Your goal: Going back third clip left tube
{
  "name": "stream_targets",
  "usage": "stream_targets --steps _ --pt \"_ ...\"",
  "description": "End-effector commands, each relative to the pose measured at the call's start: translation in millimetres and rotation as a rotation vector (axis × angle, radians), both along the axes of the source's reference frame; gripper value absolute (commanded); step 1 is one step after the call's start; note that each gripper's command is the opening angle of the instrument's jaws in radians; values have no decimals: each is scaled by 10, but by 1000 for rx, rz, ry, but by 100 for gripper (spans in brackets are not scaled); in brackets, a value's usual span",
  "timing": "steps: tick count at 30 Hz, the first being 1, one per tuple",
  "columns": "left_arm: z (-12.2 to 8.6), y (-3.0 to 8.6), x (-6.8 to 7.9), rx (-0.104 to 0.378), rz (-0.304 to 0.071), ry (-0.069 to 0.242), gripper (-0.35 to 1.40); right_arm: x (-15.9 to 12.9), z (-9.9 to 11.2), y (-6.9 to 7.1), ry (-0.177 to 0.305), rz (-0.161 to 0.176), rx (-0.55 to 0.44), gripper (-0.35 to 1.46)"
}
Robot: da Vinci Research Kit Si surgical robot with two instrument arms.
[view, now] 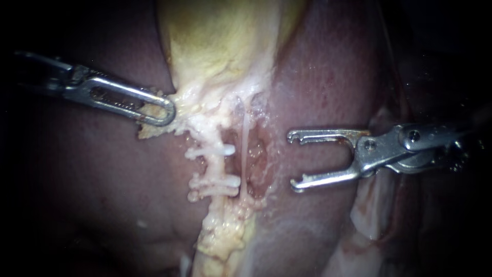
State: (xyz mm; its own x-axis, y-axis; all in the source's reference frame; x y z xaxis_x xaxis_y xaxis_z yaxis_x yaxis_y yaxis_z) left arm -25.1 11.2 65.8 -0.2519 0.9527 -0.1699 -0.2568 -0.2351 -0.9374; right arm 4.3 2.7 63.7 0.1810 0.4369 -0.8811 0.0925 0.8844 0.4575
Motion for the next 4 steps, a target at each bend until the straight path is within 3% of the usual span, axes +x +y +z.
stream_targets --steps 1,4 --pt "0 0 0 0 0 0 -35 1 -1 0 0 0 0 50" --pt "0 0 0 0 0 0 -35 1 -2 -1 0 0 0 50"
